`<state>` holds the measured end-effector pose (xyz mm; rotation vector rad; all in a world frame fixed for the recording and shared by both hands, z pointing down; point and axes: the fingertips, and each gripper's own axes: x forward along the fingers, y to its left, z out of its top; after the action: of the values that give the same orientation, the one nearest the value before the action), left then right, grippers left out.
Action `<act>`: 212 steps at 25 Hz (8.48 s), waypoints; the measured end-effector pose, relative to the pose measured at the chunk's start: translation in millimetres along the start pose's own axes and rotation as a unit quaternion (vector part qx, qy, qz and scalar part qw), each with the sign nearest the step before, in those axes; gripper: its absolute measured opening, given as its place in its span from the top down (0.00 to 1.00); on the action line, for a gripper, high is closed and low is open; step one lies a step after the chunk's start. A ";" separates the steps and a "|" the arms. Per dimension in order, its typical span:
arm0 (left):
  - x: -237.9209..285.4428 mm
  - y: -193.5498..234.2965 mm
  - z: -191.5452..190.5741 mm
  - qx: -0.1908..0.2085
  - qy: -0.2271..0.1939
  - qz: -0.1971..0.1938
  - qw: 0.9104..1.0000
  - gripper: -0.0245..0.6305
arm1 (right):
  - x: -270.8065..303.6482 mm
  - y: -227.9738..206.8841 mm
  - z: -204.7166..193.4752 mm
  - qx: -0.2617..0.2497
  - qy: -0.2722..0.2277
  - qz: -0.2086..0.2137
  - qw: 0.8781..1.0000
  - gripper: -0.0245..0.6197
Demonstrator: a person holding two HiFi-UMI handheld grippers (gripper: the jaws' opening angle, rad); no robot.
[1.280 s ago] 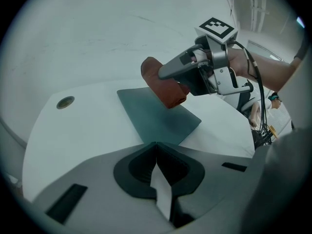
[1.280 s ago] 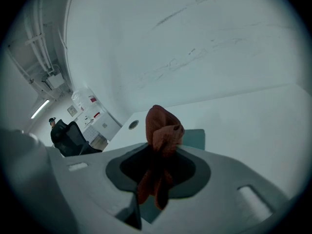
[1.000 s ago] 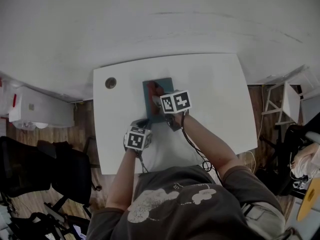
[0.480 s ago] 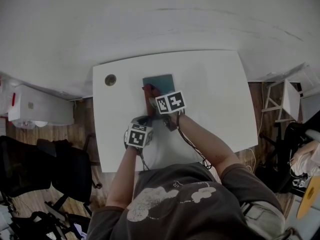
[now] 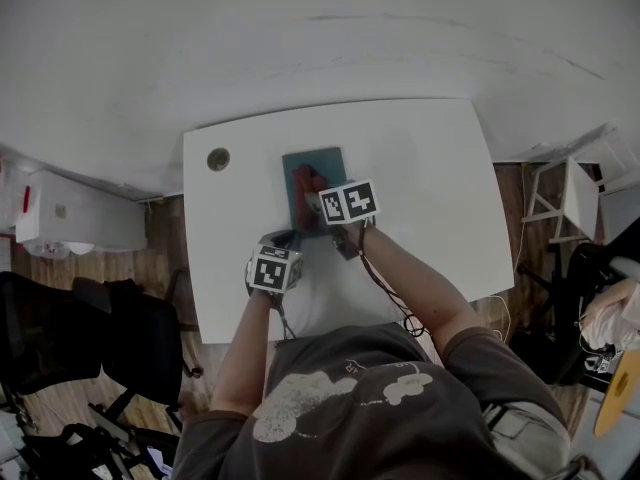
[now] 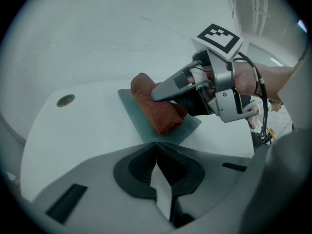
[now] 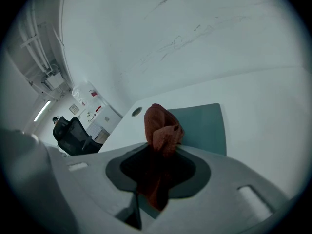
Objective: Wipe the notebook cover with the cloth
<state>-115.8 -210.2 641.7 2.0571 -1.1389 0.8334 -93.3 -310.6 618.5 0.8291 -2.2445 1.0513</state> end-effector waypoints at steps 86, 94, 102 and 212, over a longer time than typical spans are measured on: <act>-51.6 -1.1 -32.6 -0.033 -0.050 0.001 0.998 0.96 | -43.9 32.7 -86.8 0.023 0.021 0.033 0.999 0.80; -46.9 -6.0 -28.5 -0.037 -0.054 -0.008 0.998 0.96 | -63.0 3.7 -87.6 0.046 0.007 0.014 0.999 0.80; -41.1 -9.6 -24.1 -0.037 -0.055 -0.018 0.998 0.96 | -81.5 -19.6 -87.3 0.055 -0.003 -0.009 0.998 0.80; -231.5 -275.5 -219.8 -0.072 -0.185 0.018 0.980 0.96 | -319.9 125.9 -375.6 -0.048 -0.067 0.030 0.996 0.80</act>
<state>-20.5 186.0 533.2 2.1272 -1.3934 0.3766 106.8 153.2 554.2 0.8173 -2.4262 0.9296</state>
